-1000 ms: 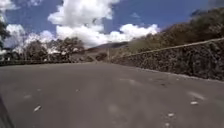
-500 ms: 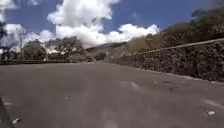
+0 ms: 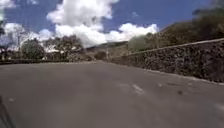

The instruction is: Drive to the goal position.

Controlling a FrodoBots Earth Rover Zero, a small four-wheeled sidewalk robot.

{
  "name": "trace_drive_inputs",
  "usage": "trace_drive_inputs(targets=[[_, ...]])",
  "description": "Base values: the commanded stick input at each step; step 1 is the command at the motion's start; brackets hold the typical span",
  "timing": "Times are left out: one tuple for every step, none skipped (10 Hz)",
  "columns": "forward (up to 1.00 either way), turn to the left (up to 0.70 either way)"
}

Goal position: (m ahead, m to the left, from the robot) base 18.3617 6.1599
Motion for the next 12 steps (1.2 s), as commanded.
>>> trace_drive_inputs(targets=[[0.7,0.0],[0.7,0.0],[0.7,0.0],[0.7,0.0],[0.7,0.0],[0.7,0.0],[0.7,0.0],[0.7,0.0],[0.7,0.0],[0.7,0.0],[0.7,0.0],[0.7,0.0]])
